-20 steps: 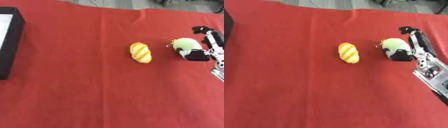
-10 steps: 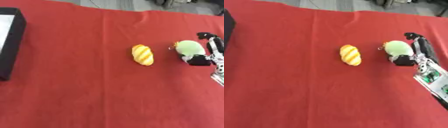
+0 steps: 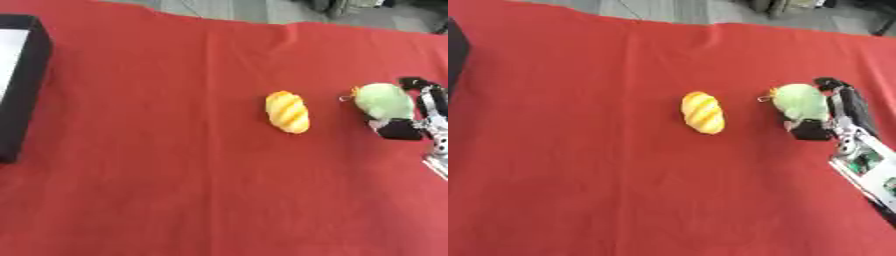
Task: Pick up the objects with one hand, pass them to the other hand, and then place them into the box on the other side of the table.
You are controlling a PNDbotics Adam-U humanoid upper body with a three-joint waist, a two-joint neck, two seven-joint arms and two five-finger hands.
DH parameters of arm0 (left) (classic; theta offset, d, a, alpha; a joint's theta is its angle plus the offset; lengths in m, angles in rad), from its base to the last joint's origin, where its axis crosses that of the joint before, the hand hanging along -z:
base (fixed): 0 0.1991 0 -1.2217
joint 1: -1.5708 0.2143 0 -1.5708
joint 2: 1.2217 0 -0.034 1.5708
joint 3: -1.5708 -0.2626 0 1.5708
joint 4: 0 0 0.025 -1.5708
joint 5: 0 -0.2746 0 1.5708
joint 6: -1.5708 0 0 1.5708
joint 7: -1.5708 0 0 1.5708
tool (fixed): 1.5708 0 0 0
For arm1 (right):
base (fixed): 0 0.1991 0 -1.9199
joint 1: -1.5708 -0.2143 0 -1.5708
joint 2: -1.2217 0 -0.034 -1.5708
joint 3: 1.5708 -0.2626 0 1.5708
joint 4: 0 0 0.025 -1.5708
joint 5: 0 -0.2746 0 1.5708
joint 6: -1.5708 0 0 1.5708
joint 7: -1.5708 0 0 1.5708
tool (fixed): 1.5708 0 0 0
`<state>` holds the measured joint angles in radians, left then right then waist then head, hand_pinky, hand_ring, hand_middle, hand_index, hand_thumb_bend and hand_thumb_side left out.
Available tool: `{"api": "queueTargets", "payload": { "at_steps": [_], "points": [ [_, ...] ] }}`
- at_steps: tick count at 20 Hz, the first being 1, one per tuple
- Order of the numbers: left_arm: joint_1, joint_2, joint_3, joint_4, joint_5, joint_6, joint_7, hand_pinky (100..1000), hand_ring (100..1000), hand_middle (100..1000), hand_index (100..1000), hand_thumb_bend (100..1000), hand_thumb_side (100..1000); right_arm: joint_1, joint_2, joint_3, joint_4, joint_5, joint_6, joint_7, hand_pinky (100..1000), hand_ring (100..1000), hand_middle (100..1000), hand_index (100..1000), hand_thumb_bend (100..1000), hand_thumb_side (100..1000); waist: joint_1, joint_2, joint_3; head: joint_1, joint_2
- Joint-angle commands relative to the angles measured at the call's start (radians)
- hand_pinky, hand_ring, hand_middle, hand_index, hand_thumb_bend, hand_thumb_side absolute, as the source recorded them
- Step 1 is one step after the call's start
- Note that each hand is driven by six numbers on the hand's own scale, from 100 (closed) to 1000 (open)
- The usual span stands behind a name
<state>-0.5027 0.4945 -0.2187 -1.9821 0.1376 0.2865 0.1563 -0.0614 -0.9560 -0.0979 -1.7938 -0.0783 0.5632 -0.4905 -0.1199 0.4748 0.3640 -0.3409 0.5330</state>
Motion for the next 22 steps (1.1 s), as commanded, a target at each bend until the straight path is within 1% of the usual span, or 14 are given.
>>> {"api": "queueTargets", "payload": {
  "at_steps": [1, 2, 3, 5, 6, 7, 8, 10, 11, 13, 17, 18, 22],
  "points": [
    [-0.008, 0.013, 0.003, -0.018, -0.006, 0.004, 0.002, 696, 697, 723, 824, 100, 762, -0.004, -0.019, -0.009, 0.001, -0.020, -0.003, -0.009, 818, 953, 779, 844, 429, 100, 0.005, -0.017, 0.000, -0.001, -0.013],
    [-0.008, 0.013, 0.002, -0.018, -0.006, 0.005, 0.002, 696, 697, 722, 823, 100, 761, -0.004, -0.018, -0.007, 0.002, -0.026, -0.002, -0.011, 820, 947, 771, 836, 357, 100, 0.006, -0.016, 0.000, 0.000, -0.013],
    [-0.007, 0.012, 0.002, -0.018, -0.006, 0.005, 0.002, 696, 697, 722, 823, 100, 761, -0.004, -0.017, -0.005, 0.003, -0.033, -0.001, -0.014, 821, 943, 764, 828, 327, 100, 0.006, -0.016, 0.000, 0.000, -0.013],
    [-0.006, 0.012, 0.001, -0.018, -0.007, 0.005, 0.002, 696, 697, 721, 822, 100, 762, -0.006, -0.015, -0.002, 0.005, -0.045, 0.003, -0.022, 817, 920, 718, 803, 235, 100, 0.006, -0.015, 0.001, 0.000, -0.013],
    [-0.006, 0.012, 0.001, -0.018, -0.007, 0.005, 0.003, 696, 697, 721, 821, 100, 762, -0.007, -0.014, 0.001, 0.005, -0.051, 0.004, -0.027, 816, 905, 678, 789, 195, 100, 0.006, -0.014, 0.001, 0.000, -0.014],
    [-0.006, 0.012, 0.000, -0.018, -0.007, 0.005, 0.003, 696, 697, 720, 818, 100, 762, -0.007, -0.013, 0.004, 0.003, -0.057, 0.004, -0.030, 816, 892, 639, 778, 182, 100, 0.006, -0.014, 0.001, -0.001, -0.014],
    [-0.006, 0.011, -0.001, -0.018, -0.007, 0.005, 0.003, 697, 697, 720, 818, 100, 762, -0.007, -0.012, 0.007, 0.002, -0.060, 0.005, -0.033, 818, 879, 604, 762, 214, 100, 0.006, -0.013, 0.001, -0.002, -0.014],
    [-0.006, 0.011, -0.002, -0.018, -0.007, 0.005, 0.003, 696, 697, 719, 815, 100, 761, -0.009, -0.010, 0.011, 0.002, -0.060, 0.007, -0.041, 809, 854, 539, 729, 166, 100, 0.005, -0.012, 0.001, -0.002, -0.015],
    [-0.006, 0.010, -0.002, -0.018, -0.008, 0.005, 0.002, 696, 697, 719, 814, 100, 761, -0.010, -0.009, 0.011, 0.001, -0.060, 0.008, -0.050, 805, 837, 506, 708, 168, 100, 0.005, -0.012, 0.001, -0.002, -0.015],
    [-0.005, 0.011, -0.003, -0.018, -0.009, 0.006, 0.003, 697, 697, 719, 812, 100, 760, -0.011, -0.008, 0.013, -0.001, -0.055, 0.007, -0.076, 802, 808, 450, 670, 134, 100, 0.005, -0.012, 0.002, 0.000, -0.013],
    [-0.005, 0.011, -0.004, -0.018, -0.008, 0.004, 0.003, 697, 697, 718, 811, 100, 757, -0.016, -0.009, 0.018, -0.016, -0.038, 0.011, -0.145, 792, 779, 393, 626, 113, 100, 0.006, -0.015, 0.000, 0.007, -0.010],
    [-0.005, 0.011, -0.004, -0.018, -0.007, 0.004, 0.002, 697, 697, 718, 811, 100, 755, -0.016, -0.010, 0.019, -0.027, -0.035, 0.011, -0.166, 787, 776, 387, 620, 100, 100, 0.007, -0.017, -0.001, 0.010, -0.008],
    [-0.001, 0.015, -0.001, -0.018, -0.005, 0.000, 0.002, 699, 700, 720, 812, 100, 745, -0.009, -0.022, 0.028, -0.101, -0.038, 0.019, -0.242, 771, 770, 379, 614, 100, 100, 0.014, -0.033, -0.013, 0.026, 0.004]
  ]
}}
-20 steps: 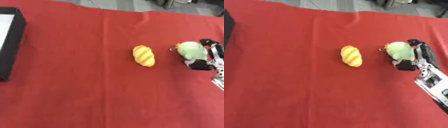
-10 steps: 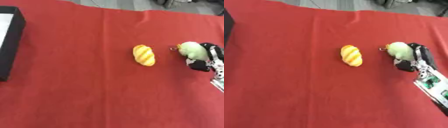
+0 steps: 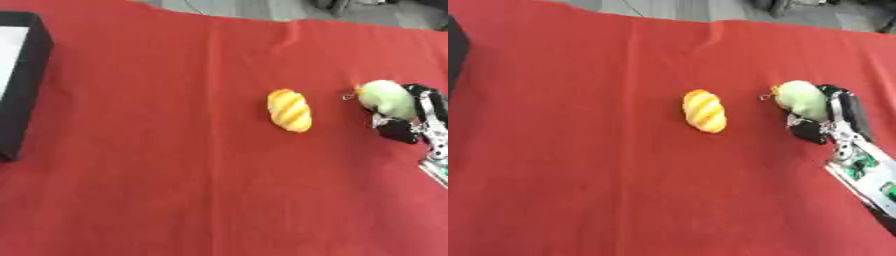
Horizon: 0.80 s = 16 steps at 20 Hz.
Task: Pick up the objects with one hand, pass them to the other hand, and then place them into the box on the other side of the table.
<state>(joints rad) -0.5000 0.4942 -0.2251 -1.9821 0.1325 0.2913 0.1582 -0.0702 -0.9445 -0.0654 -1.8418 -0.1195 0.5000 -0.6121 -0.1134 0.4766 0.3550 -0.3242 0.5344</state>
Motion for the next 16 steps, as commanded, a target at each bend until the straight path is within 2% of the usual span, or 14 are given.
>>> {"api": "queueTargets", "payload": {
  "at_steps": [1, 5, 11, 16],
  "points": [
    [-0.003, 0.016, 0.007, -0.018, 0.001, -0.006, 0.000, 699, 699, 720, 812, 100, 743, 0.002, -0.039, -0.001, -0.076, 0.004, 0.086, -0.130, 770, 769, 379, 614, 100, 100, 0.010, -0.039, -0.009, 0.014, 0.005],
    [0.000, 0.021, 0.016, -0.018, 0.008, -0.009, 0.006, 699, 701, 720, 813, 100, 728, 0.007, -0.058, 0.016, -0.150, 0.025, 0.106, -0.142, 760, 765, 375, 609, 100, 100, 0.021, -0.063, -0.033, 0.035, 0.021],
    [-0.007, 0.042, 0.030, -0.018, 0.023, -0.016, 0.022, 696, 703, 719, 813, 100, 704, -0.050, -0.074, 0.067, -0.158, 0.049, 0.051, -0.084, 754, 761, 374, 606, 108, 100, 0.038, -0.099, -0.063, 0.060, 0.043],
    [-0.018, 0.060, 0.044, -0.018, 0.037, -0.028, 0.039, 695, 700, 719, 814, 100, 682, -0.119, -0.056, 0.114, -0.158, 0.062, 0.017, -0.024, 719, 757, 368, 601, 100, 100, 0.044, -0.123, -0.077, 0.071, 0.058]
  ]
}}
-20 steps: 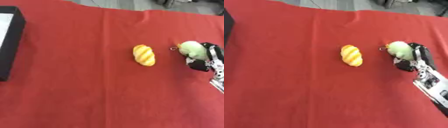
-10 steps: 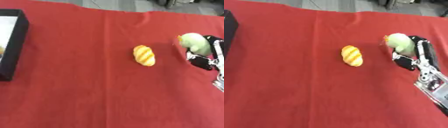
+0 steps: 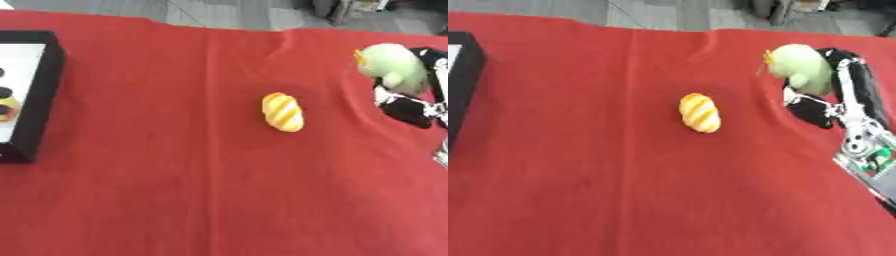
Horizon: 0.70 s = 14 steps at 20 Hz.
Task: Pick up the objects with one hand, pass them to the other hand, and then place them into the box on the other side of the table.
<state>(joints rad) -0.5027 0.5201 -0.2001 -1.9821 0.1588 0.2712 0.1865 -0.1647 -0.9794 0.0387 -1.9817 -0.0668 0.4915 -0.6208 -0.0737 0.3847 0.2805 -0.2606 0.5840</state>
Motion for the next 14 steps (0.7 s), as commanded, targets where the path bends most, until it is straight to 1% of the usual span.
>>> {"api": "queueTargets", "payload": {
  "at_steps": [1, 5, 6, 7, 11, 14],
  "points": [
    [-0.021, 0.040, 0.022, -0.018, 0.014, -0.013, 0.013, 695, 700, 719, 813, 100, 676, -0.042, -0.011, 0.023, -0.018, 0.007, 0.023, -0.004, 704, 757, 365, 598, 100, 100, 0.005, -0.037, -0.004, 0.012, 0.012],
    [-0.044, 0.071, 0.029, -0.018, 0.026, -0.032, 0.019, 694, 699, 720, 813, 100, 651, -0.119, 0.047, 0.076, -0.018, 0.005, 0.010, 0.022, 686, 761, 358, 593, 100, 100, 0.008, -0.058, -0.014, 0.026, 0.030],
    [-0.049, 0.080, 0.032, -0.018, 0.027, -0.036, 0.019, 694, 700, 721, 814, 100, 647, -0.136, 0.064, 0.090, -0.018, 0.008, 0.006, 0.026, 683, 761, 357, 592, 168, 100, 0.008, -0.063, -0.017, 0.031, 0.035],
    [-0.054, 0.088, 0.034, -0.018, 0.027, -0.041, 0.020, 694, 700, 721, 813, 100, 641, -0.153, 0.082, 0.104, -0.018, 0.013, 0.003, 0.029, 681, 762, 356, 591, 100, 100, 0.009, -0.068, -0.020, 0.036, 0.040],
    [-0.072, 0.119, 0.043, -0.018, 0.039, -0.059, 0.026, 693, 699, 721, 813, 100, 620, -0.211, 0.145, 0.152, -0.018, 0.065, 0.008, 0.019, 671, 761, 355, 589, 100, 100, 0.014, -0.083, -0.029, 0.057, 0.064],
    [-0.087, 0.137, 0.051, -0.018, 0.044, -0.068, 0.035, 691, 699, 722, 813, 100, 612, -0.252, 0.192, 0.180, -0.018, 0.119, 0.017, -0.013, 662, 760, 353, 586, 100, 100, 0.018, -0.088, -0.032, 0.076, 0.075]
  ]
}}
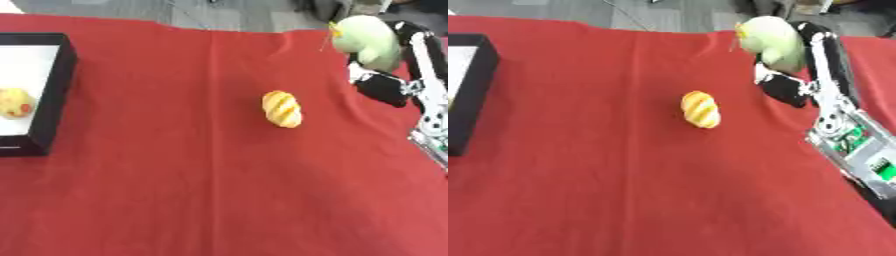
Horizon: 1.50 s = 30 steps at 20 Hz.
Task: Pick up the objects with one hand, pass them to the other hand, and then place them into the box on the other side of the table.
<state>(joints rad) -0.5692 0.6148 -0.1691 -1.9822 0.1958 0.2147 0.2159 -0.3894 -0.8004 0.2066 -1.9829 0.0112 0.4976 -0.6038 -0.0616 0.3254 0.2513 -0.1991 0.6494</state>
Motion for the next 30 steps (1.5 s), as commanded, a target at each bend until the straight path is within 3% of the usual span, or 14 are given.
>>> {"api": "queueTargets", "payload": {
  "at_steps": [1, 6, 12, 16, 20, 30],
  "points": [
    [-0.024, 0.047, 0.022, -0.018, 0.008, -0.015, 0.008, 690, 699, 723, 813, 100, 610, -0.040, 0.026, 0.024, -0.017, 0.058, 0.017, -0.042, 660, 760, 353, 585, 100, 100, 0.007, -0.029, -0.003, 0.019, 0.013],
    [-0.052, 0.063, 0.025, -0.018, 0.010, -0.036, 0.012, 692, 702, 725, 811, 100, 597, -0.088, 0.081, 0.078, -0.017, 0.107, 0.054, -0.093, 647, 760, 351, 582, 100, 100, 0.013, -0.033, -0.001, 0.018, 0.020],
    [-0.124, 0.079, -0.001, -0.018, -0.007, -0.074, -0.011, 697, 705, 726, 807, 100, 575, -0.120, 0.125, 0.129, -0.017, 0.100, 0.081, -0.144, 634, 762, 349, 581, 100, 100, 0.016, -0.037, 0.004, 0.010, 0.023],
    [-0.182, 0.086, -0.037, -0.018, -0.016, -0.057, -0.054, 701, 712, 734, 813, 100, 565, -0.140, 0.153, 0.165, -0.017, 0.093, 0.095, -0.173, 626, 764, 348, 580, 100, 100, 0.019, -0.037, 0.011, 0.004, 0.023],
    [-0.236, 0.096, -0.075, -0.018, -0.016, 0.027, -0.129, 701, 713, 738, 820, 100, 564, -0.156, 0.168, 0.200, -0.017, 0.095, 0.098, -0.189, 625, 764, 349, 581, 100, 100, 0.023, -0.036, 0.017, 0.000, 0.021],
    [-0.372, 0.145, -0.226, -0.018, -0.111, 0.308, -0.346, 720, 732, 756, 849, 100, 574, -0.180, 0.200, 0.266, -0.017, 0.105, 0.099, -0.212, 618, 767, 351, 582, 100, 100, 0.030, -0.035, 0.028, -0.006, 0.021]
  ]
}}
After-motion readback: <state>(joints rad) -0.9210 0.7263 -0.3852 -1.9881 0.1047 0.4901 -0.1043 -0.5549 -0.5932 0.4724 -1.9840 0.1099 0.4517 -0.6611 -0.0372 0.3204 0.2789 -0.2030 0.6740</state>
